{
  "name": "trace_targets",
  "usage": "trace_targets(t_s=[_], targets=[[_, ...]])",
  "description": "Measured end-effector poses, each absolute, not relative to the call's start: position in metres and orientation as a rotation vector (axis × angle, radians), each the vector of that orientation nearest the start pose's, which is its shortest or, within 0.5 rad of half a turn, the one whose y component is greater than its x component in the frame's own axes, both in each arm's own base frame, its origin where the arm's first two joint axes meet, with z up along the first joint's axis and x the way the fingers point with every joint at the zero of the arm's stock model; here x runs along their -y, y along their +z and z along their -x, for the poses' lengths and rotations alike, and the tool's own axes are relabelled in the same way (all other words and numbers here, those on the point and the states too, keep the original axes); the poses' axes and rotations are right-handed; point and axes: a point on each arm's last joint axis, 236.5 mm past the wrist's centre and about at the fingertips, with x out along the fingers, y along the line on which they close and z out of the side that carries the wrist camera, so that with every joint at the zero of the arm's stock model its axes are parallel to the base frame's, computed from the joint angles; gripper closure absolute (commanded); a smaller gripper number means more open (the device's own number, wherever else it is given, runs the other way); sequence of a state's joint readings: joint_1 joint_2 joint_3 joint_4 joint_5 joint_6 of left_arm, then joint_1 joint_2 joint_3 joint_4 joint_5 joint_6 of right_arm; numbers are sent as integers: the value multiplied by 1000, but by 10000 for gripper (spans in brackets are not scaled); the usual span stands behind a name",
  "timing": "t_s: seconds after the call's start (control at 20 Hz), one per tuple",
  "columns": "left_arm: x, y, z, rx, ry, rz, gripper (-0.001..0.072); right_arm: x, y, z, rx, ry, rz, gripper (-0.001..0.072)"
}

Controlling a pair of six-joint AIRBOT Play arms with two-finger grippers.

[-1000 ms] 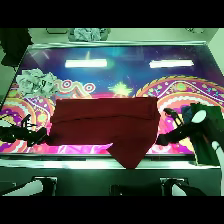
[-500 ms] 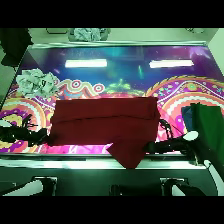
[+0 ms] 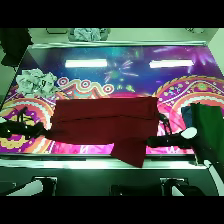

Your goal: Fold the shirts.

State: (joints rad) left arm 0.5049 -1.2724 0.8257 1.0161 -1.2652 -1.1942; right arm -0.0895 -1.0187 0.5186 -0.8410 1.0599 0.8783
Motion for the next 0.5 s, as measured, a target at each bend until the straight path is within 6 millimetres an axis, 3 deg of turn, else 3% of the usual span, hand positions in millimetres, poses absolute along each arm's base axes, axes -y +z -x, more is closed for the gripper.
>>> trace_targets(t_s=[0.25, 0.4, 0.5], targets=[[-25, -8, -352, -1247, -162, 635, 680, -98, -2, -328, -1086, 584, -154, 678], [-29, 12, -393, -1174, -142, 638, 681, -86, 18, -389, -1018, 549, -127, 678], [-32, 12, -416, -1162, -126, 666, 680, -81, 19, -427, -999, 533, -126, 678]])
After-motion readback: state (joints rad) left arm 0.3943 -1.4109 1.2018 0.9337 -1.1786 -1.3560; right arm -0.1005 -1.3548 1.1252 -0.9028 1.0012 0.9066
